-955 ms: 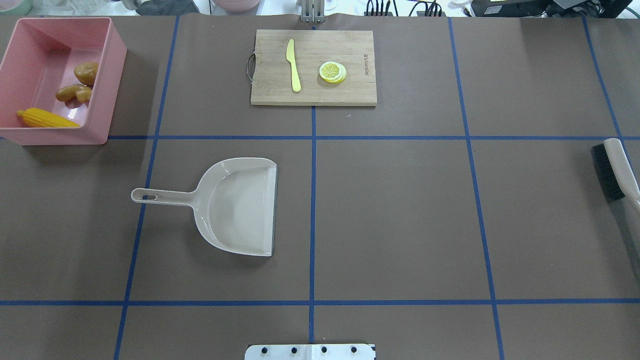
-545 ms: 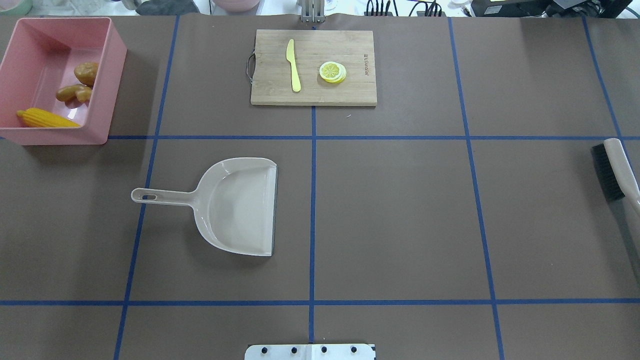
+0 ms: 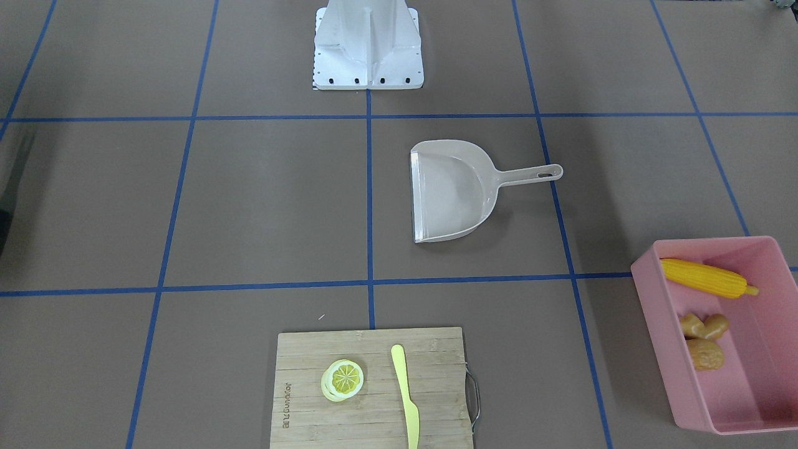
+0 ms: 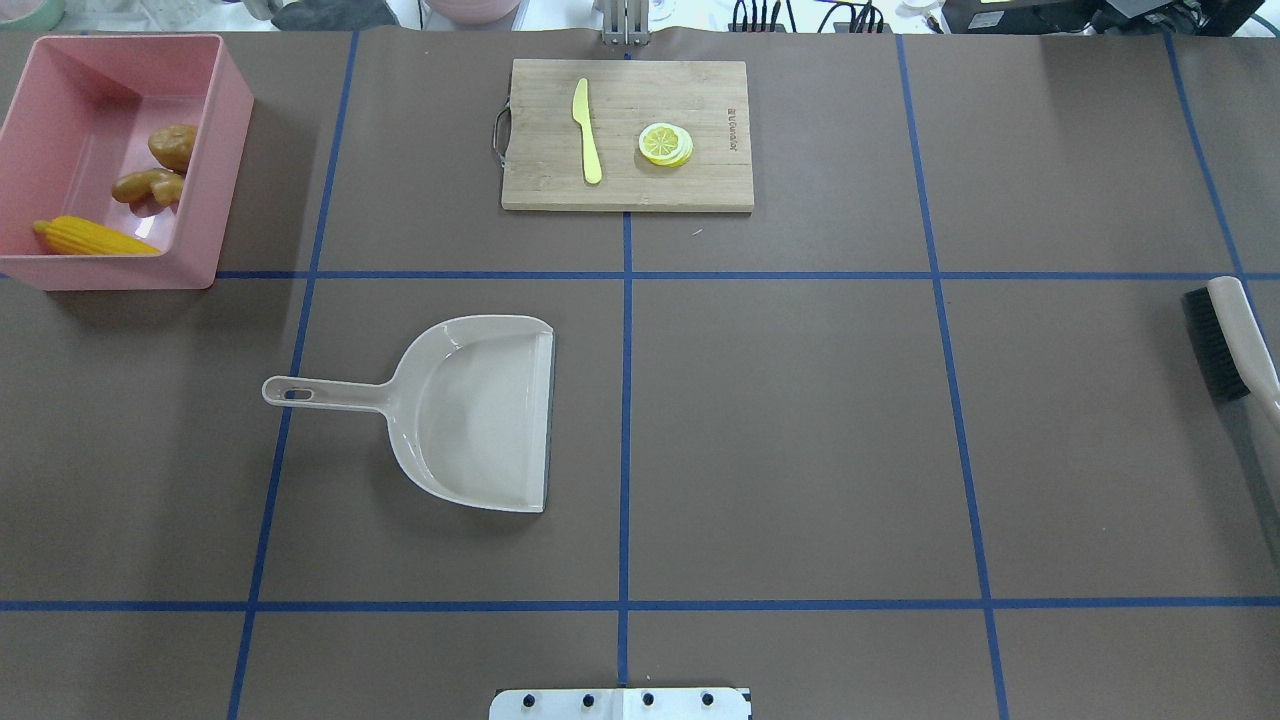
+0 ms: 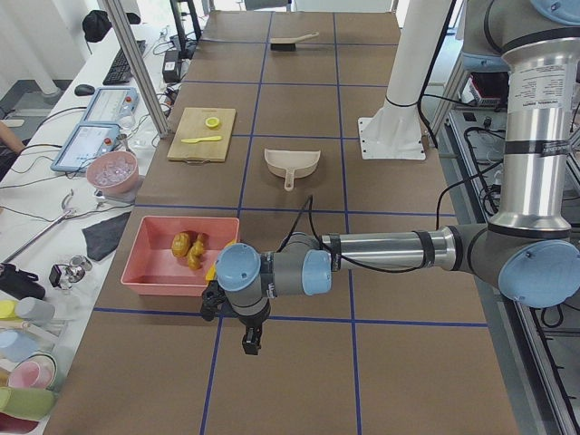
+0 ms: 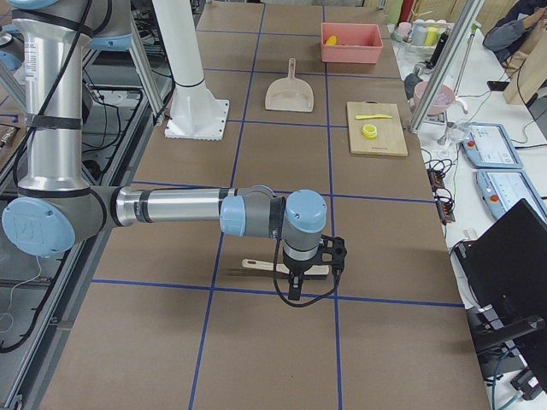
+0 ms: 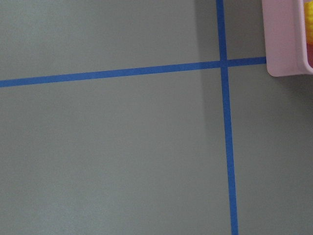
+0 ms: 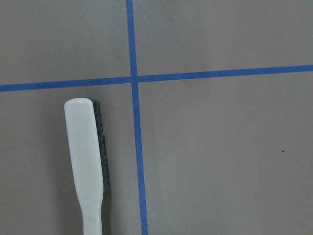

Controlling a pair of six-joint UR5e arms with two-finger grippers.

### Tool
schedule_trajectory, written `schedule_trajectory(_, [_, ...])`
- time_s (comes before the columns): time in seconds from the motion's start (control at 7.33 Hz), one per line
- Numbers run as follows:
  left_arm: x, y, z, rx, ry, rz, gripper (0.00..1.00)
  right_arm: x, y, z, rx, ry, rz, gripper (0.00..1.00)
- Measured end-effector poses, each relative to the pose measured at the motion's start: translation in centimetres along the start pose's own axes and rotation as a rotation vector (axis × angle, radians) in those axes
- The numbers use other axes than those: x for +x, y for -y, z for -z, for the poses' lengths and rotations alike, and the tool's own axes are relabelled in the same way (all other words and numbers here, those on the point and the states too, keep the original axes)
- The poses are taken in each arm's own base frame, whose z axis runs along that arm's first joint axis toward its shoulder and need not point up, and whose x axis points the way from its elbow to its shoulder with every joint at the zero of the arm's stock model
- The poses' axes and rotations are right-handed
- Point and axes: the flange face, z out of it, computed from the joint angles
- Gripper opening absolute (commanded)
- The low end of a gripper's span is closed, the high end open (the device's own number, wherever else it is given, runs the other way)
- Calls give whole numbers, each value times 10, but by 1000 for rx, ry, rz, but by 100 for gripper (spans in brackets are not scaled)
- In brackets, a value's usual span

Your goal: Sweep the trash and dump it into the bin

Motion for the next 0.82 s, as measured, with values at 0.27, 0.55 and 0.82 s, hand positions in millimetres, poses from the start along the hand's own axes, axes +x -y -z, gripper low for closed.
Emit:
schedule_trajectory(0.27, [-5, -2, -5, -11, -2, 10, 99, -1, 0, 1, 2, 0, 4, 100])
schedule_trajectory(0.55, [-8, -4, -9, -19, -3, 18, 99, -2, 1, 2, 4, 1, 9, 100])
schedule_trajectory(0.82, [-9, -3, -10, -22, -3, 23, 99, -2, 1, 2, 5, 2, 11, 100])
